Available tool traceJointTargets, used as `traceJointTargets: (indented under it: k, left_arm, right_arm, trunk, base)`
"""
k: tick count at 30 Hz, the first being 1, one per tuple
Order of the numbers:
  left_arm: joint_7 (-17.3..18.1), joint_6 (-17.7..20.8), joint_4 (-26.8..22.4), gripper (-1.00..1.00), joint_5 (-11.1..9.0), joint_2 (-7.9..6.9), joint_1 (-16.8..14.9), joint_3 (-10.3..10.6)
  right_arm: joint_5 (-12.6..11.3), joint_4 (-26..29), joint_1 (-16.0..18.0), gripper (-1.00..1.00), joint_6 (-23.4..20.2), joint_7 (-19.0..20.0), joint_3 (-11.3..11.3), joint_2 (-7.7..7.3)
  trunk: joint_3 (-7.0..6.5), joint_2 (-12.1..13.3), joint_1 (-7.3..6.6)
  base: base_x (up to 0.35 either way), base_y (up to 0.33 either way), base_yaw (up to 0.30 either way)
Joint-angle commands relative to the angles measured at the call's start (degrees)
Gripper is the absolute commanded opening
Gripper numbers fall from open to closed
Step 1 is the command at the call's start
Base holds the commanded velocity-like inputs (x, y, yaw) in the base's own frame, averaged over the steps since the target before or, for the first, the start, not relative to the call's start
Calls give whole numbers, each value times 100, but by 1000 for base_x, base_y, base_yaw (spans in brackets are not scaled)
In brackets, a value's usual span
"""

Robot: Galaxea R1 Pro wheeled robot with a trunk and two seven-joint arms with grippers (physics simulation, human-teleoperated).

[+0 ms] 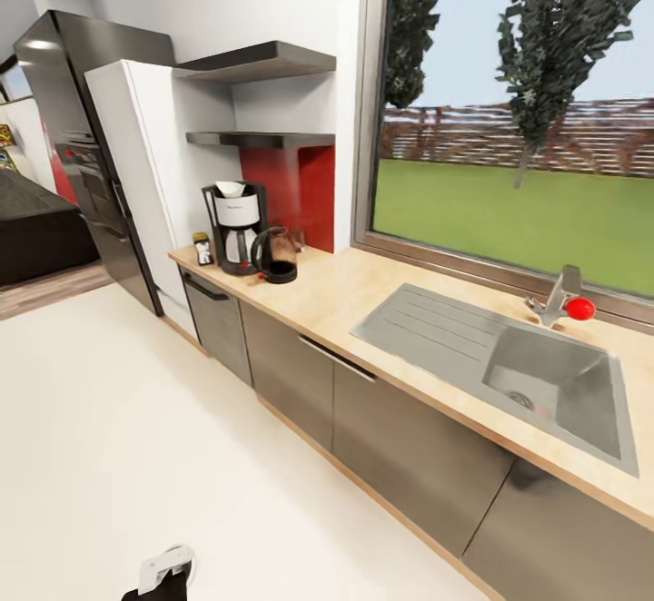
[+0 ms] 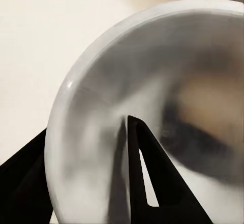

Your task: Set up a coffee station on the kitchen countertop: keep the coffee maker on the countertop, move the bottle of coffee from the kitchen shelf to the counter next to the coffee maker, place a paper coffee filter on top of the coffee maker, put the saucer next to the coffee maker with the coffee cup on the saucer, and place the electric kettle next to the coffee maker.

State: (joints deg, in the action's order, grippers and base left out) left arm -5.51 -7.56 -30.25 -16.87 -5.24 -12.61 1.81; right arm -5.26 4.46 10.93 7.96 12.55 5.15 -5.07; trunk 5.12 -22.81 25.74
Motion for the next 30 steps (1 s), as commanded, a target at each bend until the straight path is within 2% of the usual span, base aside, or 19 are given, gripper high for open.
traceJointTargets:
  k: [1, 7, 30]
  left_arm:
    - [-29, -18, 2, -100, -27, -3, -4, 21]
    - [-29, -18, 2, -100, -26, -3, -4, 21]
    - [-26, -18, 2, -100, -27, -3, -4, 21]
  right_arm:
    - [-55, -7, 5, 100, 21, 15, 47, -3]
    - [-55, -7, 5, 100, 21, 11, 55, 4]
    - [-55, -24, 5, 100, 21, 6, 55, -2]
  trunk:
    - [12, -12, 4]
    - [12, -12, 4]
    - [12, -12, 4]
  base:
    - [124, 299, 0]
    - [202, 265, 112]
    - [258, 245, 260]
